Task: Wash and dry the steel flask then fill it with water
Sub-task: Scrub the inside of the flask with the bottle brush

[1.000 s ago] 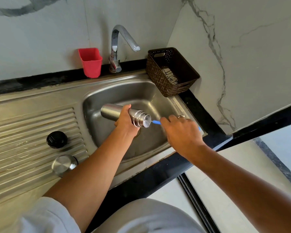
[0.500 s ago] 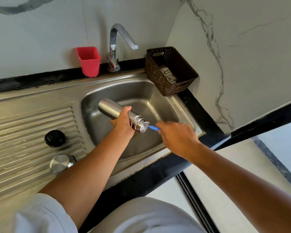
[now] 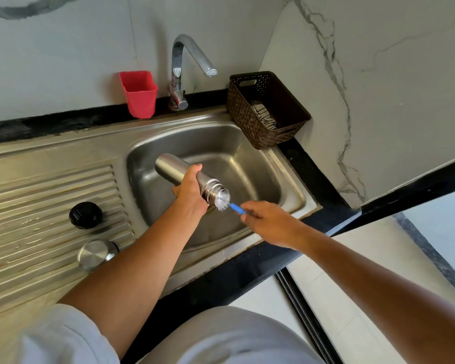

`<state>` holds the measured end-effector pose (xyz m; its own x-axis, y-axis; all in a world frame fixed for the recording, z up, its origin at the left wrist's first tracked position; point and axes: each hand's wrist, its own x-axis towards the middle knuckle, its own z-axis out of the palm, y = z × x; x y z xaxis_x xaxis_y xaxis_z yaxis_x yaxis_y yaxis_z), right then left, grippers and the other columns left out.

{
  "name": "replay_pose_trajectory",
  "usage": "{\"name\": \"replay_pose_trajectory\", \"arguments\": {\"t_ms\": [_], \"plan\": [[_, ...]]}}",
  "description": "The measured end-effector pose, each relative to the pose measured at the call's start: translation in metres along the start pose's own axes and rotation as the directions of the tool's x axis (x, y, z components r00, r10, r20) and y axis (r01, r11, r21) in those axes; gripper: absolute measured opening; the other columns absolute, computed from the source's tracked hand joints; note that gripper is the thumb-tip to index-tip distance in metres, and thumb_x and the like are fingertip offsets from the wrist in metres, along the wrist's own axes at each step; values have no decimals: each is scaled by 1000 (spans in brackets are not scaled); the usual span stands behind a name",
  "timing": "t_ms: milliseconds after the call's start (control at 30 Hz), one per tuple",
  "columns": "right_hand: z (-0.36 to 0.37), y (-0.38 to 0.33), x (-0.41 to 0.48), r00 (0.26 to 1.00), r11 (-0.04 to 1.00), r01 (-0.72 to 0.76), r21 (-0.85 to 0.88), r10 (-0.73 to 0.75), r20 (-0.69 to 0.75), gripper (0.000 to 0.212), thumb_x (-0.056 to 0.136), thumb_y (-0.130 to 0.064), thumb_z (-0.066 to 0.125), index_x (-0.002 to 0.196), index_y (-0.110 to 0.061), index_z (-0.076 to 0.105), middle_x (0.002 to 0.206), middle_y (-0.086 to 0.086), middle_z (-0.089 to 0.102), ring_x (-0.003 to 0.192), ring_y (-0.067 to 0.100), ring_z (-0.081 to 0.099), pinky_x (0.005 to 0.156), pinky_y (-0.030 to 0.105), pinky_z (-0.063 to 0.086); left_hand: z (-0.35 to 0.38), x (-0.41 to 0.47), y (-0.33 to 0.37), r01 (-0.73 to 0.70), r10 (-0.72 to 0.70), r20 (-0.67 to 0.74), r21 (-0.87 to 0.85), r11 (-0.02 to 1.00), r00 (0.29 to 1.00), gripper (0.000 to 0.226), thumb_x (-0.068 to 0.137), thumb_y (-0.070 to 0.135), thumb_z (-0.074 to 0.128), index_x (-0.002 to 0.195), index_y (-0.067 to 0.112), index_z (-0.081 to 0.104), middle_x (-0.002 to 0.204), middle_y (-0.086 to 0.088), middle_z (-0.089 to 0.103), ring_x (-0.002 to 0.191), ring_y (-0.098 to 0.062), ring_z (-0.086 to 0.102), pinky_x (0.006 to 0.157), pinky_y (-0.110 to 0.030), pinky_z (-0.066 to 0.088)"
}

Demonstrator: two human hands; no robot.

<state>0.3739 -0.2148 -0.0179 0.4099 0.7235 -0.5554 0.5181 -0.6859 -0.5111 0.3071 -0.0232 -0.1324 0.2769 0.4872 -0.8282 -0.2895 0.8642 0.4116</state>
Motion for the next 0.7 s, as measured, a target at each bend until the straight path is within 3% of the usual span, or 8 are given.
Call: {"name": "replay_pose_trajectory", "arguments": {"t_ms": [67, 167, 233, 300, 367, 433, 533, 700], "plan": [[2, 3, 0, 937, 689, 18, -724, -265, -229, 31, 102, -22, 61, 132, -28, 56, 83, -1, 64, 63, 20, 62, 53, 33, 48, 1, 9, -2, -12, 12, -7, -51, 999, 1000, 112, 35, 29, 93, 140, 18, 52, 128, -13, 71, 74, -31, 76, 65, -47, 62], [2, -2, 0, 894, 472, -90, -877, -351, -280, 49, 96, -13, 64, 139, -30, 50, 92, 0, 64, 71, 27, 66, 52, 34, 44, 8, -11, 1, -20, 17, -40, -79, 997, 999, 98, 55, 27, 93, 141, 18, 47, 126, -12, 70, 78, -30, 76, 62, -47, 63], [10, -4, -1, 947, 767, 26, -641, -223, -229, 38, 107, -18, 50, 143, -29, 47, 83, -1, 58, 63, 22, 58, 52, 32, 41, 9, -20, 0, -49, 44, -54, -94, 994, 998, 90, 71, 23, 90, 144, 20, 38, 118, -13, 65, 84, -31, 74, 73, -49, 65], [15, -4, 4, 996, 986, -59, 153, 67, -52, 30, 111, -25, 45, 137, -22, 60, 67, -5, 46, 52, 11, 42, 46, 27, 34, 5, -19, -3, -59, 54, -57, -79, 995, 997, 86, 77, 22, 87, 145, 22, 35, 112, -11, 63, 85, -30, 72, 79, -47, 63], [13, -7, 4, 928, 619, -370, 692, 218, 302, 29, 110, -23, 48, 131, -17, 68, 62, -5, 32, 47, 6, 27, 37, 19, 25, 1, -14, -6, -40, 38, -40, -57, 998, 998, 82, 75, 25, 87, 141, 20, 41, 114, -12, 67, 80, -29, 73, 71, -43, 64], [9, -11, -1, 888, 464, -454, 761, 171, 426, 31, 110, -20, 48, 133, -13, 68, 63, -4, 28, 45, 4, 24, 34, 16, 24, -2, -12, -5, -8, 8, -5, -43, 999, 1000, 82, 70, 28, 89, 139, 17, 47, 119, -15, 70, 73, -28, 74, 60, -42, 63], [2, -21, -10, 906, 514, -399, 759, 90, 414, 33, 109, -14, 47, 138, -9, 63, 65, -2, 38, 46, 4, 32, 36, 16, 32, -3, -12, 2, 21, -22, 27, 25, 999, 999, 79, 66, 31, 90, 134, 12, 55, 109, -12, 73, 65, -26, 72, 60, -39, 61], [-8, -33, -25, 909, 348, -412, 842, 95, 406, 31, 108, -11, 48, 135, -6, 64, 65, 0, 39, 39, 4, 32, 31, 16, 32, -6, -15, 9, 142, -142, 136, 15, 990, 980, 35, 86, 29, 79, 106, 9, 59, 77, -7, 61, 65, -22, 62, 69, -39, 58]]}}
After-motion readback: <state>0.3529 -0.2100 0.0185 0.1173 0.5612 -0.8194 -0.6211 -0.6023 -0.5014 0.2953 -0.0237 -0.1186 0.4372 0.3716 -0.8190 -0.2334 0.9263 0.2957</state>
